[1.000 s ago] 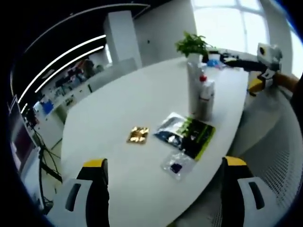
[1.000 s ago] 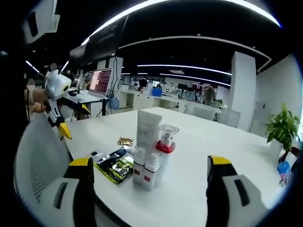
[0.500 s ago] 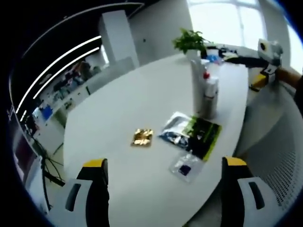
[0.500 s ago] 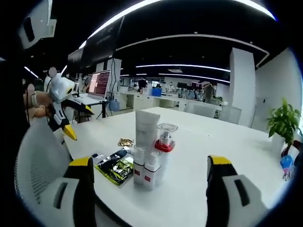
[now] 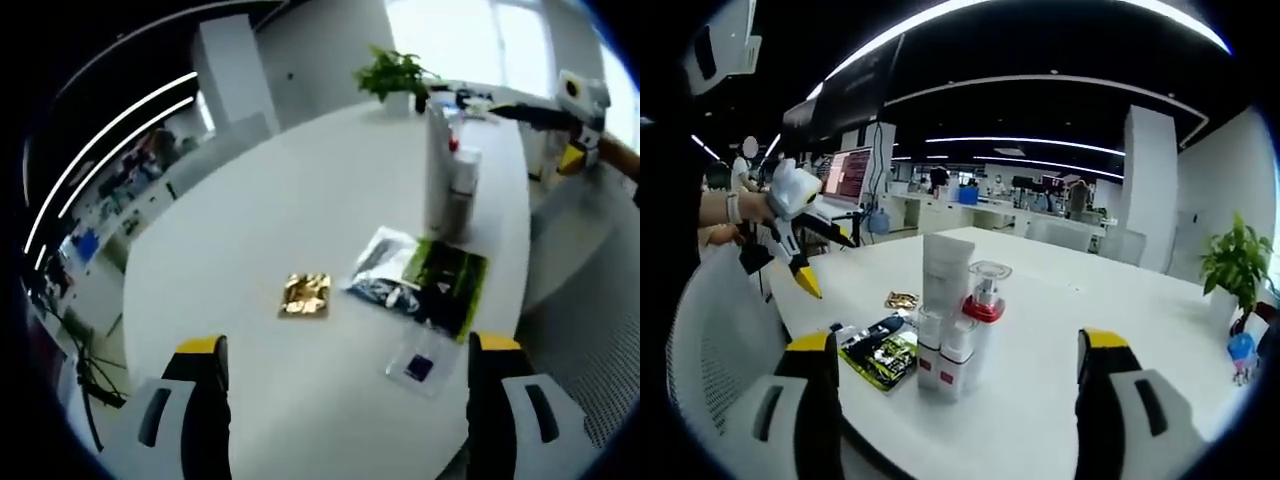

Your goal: Arrange the skincare products in the storage area until every visible bottle or jar stands upright without overlapping.

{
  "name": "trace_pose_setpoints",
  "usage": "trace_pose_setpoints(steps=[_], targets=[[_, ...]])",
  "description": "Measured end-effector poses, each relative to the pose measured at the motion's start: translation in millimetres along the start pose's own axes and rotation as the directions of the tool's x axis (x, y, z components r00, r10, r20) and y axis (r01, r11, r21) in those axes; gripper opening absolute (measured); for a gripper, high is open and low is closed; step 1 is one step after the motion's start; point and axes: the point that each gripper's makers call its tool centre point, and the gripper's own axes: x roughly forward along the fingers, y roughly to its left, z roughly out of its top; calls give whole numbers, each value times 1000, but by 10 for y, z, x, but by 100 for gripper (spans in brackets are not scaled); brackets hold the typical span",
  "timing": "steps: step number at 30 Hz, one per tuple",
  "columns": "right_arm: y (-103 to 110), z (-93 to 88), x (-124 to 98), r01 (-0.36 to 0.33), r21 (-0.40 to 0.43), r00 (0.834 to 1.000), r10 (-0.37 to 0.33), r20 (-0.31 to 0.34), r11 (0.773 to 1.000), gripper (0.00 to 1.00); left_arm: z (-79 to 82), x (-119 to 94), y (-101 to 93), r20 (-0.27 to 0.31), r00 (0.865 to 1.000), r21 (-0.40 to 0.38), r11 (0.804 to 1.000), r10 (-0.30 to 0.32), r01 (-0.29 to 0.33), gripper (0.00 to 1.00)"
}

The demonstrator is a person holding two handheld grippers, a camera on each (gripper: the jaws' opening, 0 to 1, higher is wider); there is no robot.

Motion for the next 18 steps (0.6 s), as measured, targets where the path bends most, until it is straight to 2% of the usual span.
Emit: trace_pose_setpoints(steps=[4,7,14,18], targets=[[4,-14,3,-2,-5,1000,2,-8,1000,99,6,88,63,-16,1000,18,1000,-15,16,97],[-4,-27,4,-2,6,1000,2,-13,1000,99,43,140,83,-4,999,-6,999,-50,50,97],[4,-54,11,-7,8,1000,7,-26,1000,99,45,282,181,-34,998,-11,998,-59,58,96],[-4,-54,8,-4,4,1000,4,-25,1000,99,97,355,232,-28,996,-56,995,-87,85,93]])
